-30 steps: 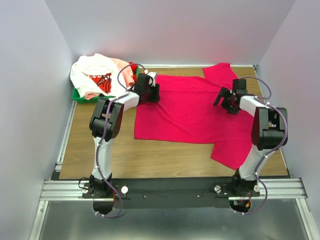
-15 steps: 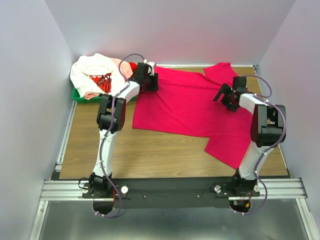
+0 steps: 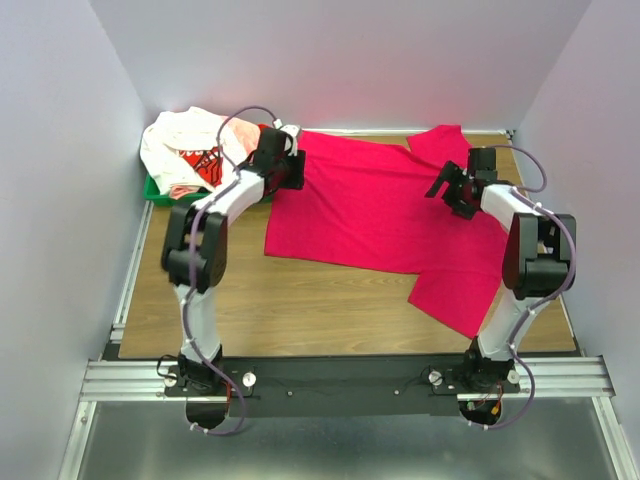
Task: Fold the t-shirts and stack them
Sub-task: Fold the tshirt
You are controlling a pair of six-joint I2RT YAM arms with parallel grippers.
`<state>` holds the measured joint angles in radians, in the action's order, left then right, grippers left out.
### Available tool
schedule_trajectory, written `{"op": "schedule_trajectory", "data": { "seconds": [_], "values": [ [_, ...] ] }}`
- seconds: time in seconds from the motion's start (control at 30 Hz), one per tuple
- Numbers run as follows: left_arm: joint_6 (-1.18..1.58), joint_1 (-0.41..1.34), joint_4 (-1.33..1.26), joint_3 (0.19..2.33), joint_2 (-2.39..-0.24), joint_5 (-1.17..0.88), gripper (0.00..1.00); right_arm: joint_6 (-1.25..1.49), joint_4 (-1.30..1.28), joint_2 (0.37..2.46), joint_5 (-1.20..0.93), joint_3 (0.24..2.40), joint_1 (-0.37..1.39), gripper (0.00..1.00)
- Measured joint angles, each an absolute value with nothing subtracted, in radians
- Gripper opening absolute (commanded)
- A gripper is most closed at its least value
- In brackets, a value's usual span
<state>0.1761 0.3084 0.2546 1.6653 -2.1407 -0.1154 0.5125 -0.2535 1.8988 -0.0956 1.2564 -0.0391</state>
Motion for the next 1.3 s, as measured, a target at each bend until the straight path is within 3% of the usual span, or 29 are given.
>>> {"op": "schedule_trajectory", "data": {
  "seconds": [0.23, 0.5, 1.3],
  "values": [
    [0.228, 0.35, 0.079, 1.222, -1.699, 0.011, 0.58, 0.496, -0.262, 1.709, -0.099, 1.216, -0.039, 1.0],
    [0.324, 0.34, 0.037, 0.861, -1.674, 0.112, 0.52, 0.471, -0.256, 1.617, -0.098, 1.121, -0.039, 1.0],
    [0.439, 0.334, -0.001, 0.714, -1.522, 0.111, 0.45, 0.458, -0.272, 1.554, -0.095, 1.027, -0.039, 1.0]
  ]
}}
